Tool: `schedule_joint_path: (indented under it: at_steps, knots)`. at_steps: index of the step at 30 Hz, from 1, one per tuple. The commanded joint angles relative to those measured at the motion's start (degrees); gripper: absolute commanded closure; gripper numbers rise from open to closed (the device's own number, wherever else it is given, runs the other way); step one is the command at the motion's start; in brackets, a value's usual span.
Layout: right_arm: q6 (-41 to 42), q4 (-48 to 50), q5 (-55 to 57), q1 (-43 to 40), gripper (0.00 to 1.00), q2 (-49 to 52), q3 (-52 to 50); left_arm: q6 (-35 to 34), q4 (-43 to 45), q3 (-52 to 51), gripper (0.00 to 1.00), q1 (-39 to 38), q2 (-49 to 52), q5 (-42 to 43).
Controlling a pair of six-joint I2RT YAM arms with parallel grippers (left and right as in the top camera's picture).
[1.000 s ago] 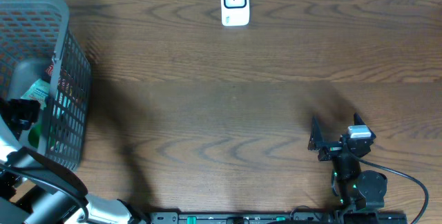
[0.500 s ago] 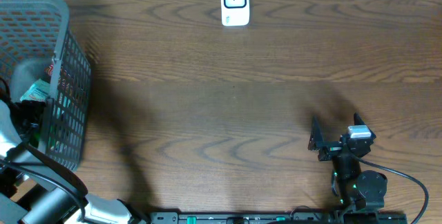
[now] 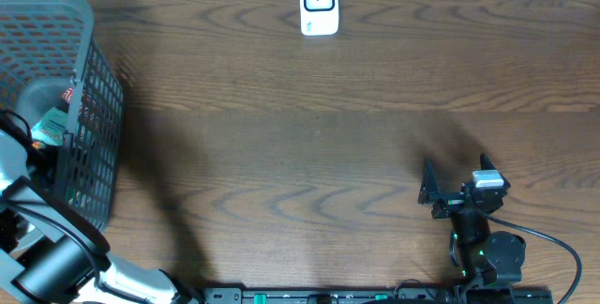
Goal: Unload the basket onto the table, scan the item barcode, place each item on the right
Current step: 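Reach the left gripper into the basket and grasp the green-capped jar, then lift the jar out and carry it toward the scanner with left gripper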
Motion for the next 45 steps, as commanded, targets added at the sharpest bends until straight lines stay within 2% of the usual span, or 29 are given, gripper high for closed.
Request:
schedule_joint_path:
  at_steps: [1, 5, 11, 23, 29, 37, 42, 45]
  knots:
    - [-0.2, -0.15, 0.07, 0.35, 0.01, -0.28, -0.13, 0.96, 0.04, -0.24, 0.03, 0.33, 1.81, -0.31]
    - [-0.22, -0.15, 0.07, 0.35, 0.01, -0.24, -0.13, 0.94, -0.66, -0.24, 0.16, 0.31, 3.28, -0.28]
    - [-0.22, -0.15, 0.07, 0.35, 0.01, -0.24, -0.13, 0.96, -1.9, 0.55, 0.29, 0.33, 3.19, -0.28]
    - [-0.22, -0.13, 0.07, 0.35, 0.01, -0.24, -0.13, 0.98, -12.9, 12.92, 0.3, 0.31, -3.08, 0.96]
    - [-0.22, -0.15, 0.07, 0.35, 0.01, -0.22, -0.13, 0.96, -14.99, 19.34, 0.3, 0.31, -11.41, 9.31]
    - [-0.22, -0.15, 0.07, 0.35, 0.01, -0.2, -0.13, -0.44, -10.91, 21.09, 0.3, -1.09, -24.52, 28.24]
    - [-0.22, -0.15, 0.07, 0.35, 0.01, -0.2, -0.13, -5.44, -6.43, 21.09, 0.3, -6.95, -29.73, 35.78]
    - [-0.2, -0.15, 0.07, 0.35, 0.01, -0.2, -0.13, -7.72, -4.07, 21.07, 0.3, -13.77, -30.34, 35.91]
